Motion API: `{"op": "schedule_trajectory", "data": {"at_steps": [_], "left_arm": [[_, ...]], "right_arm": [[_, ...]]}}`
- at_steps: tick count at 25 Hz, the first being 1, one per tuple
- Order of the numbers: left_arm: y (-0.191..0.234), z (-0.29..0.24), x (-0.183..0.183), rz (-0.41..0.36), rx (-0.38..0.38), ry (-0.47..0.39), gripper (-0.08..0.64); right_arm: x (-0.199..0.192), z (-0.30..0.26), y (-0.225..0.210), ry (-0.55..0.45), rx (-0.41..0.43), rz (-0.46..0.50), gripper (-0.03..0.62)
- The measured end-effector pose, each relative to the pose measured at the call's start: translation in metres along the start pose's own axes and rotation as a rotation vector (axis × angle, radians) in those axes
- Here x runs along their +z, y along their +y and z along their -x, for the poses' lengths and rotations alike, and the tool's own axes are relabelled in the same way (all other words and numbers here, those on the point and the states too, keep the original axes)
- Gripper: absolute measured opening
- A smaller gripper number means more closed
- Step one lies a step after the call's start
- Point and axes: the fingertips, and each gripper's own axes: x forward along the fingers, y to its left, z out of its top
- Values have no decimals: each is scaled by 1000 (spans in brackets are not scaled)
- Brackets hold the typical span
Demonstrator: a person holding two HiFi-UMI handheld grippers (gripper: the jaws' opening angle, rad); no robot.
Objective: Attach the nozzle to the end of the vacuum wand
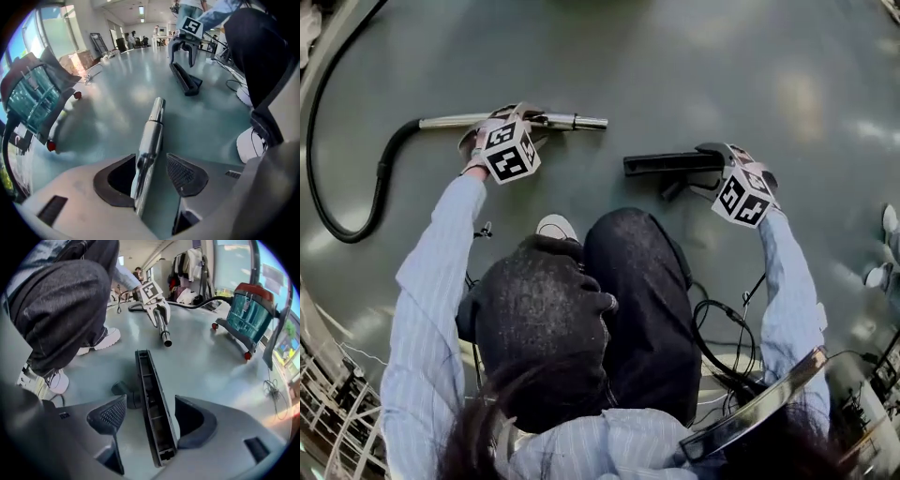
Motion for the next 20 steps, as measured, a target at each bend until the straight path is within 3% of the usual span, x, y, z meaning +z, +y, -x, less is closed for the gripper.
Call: {"op": "schedule_trajectory", "data": {"at_steps": [3, 6, 11, 14, 16, 18, 20], "left_arm": [[5, -8, -5, -46, 0, 34, 181], [9, -11, -6, -41, -3, 47, 181], [11, -16, -7, -33, 2, 44, 181], [11, -14, -5, -12, 0, 29, 182], [13, -11, -5, -2, 7, 19, 184], [14, -9, -4, -3, 13, 14, 184], [14, -11, -6, -8, 11, 15, 184]], "right_arm": [[-14, -9, 0, 58, -9, 83, 304], [-24, -18, -1, 114, -19, 137, 304], [-34, -35, -9, 162, -56, 81, 299], [-39, -40, -8, 163, -39, -68, 256], [-33, -37, -14, 95, -38, -253, 249], [-23, -30, -29, 2, -71, -438, 242], [-21, -27, -45, -30, -135, -510, 239]]}}
